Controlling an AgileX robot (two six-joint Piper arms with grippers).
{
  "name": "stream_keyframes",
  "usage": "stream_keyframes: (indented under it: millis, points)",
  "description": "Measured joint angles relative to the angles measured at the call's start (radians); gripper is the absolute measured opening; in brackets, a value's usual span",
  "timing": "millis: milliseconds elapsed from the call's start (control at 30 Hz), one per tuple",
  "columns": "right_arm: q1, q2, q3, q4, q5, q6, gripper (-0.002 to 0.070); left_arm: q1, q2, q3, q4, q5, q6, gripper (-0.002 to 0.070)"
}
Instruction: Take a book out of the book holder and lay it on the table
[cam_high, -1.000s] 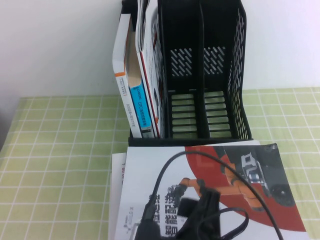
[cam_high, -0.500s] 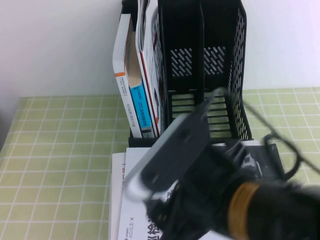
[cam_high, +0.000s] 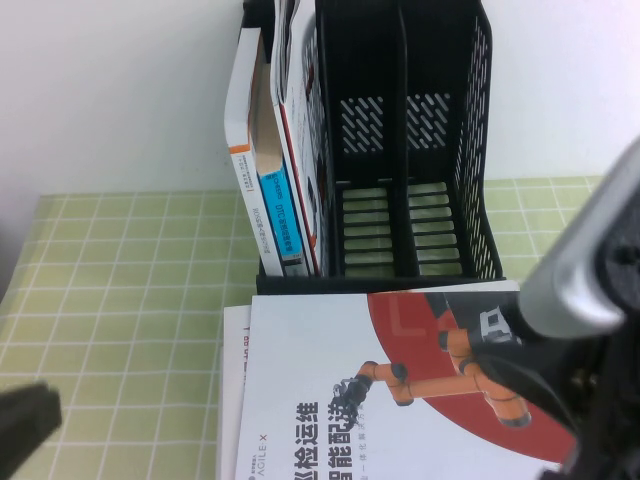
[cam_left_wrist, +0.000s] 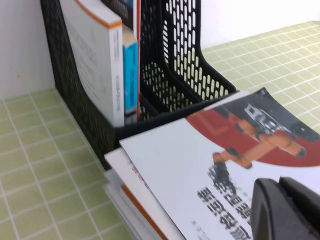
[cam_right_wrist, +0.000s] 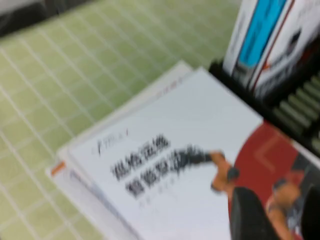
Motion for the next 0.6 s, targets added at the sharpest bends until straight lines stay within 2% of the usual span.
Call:
stream_keyframes:
  millis: [133,200,333,467,600]
  points:
    - [0.0,-0.008,0.0,0.078,0.126,-0.056,0.0092,0.0,-0.156,0.079,-0.002,-0.013,-0.027,-0.0003]
    - [0.0,-0.008,0.0,0.094,0.157,-0.069,0.0041,0.0,-0.232,0.112,-0.008,-0.044,-0.032,-0.0003]
    - [0.0,-0.008,0.013,0.071,0.14,-0.114,0.0012,0.0,-0.31,0.195,-0.009,-0.127,-0.036,-0.0003]
    - [0.0,-0.008,0.108,-0.005,0.053,-0.23,0.0005,0.0,-0.318,0.298,-0.009,-0.189,-0.068,-0.0003]
    - [0.0,-0.008,0.261,-0.097,-0.109,-0.199,0.0004,0.0,-0.318,0.392,-0.009,-0.26,-0.103,-0.0003]
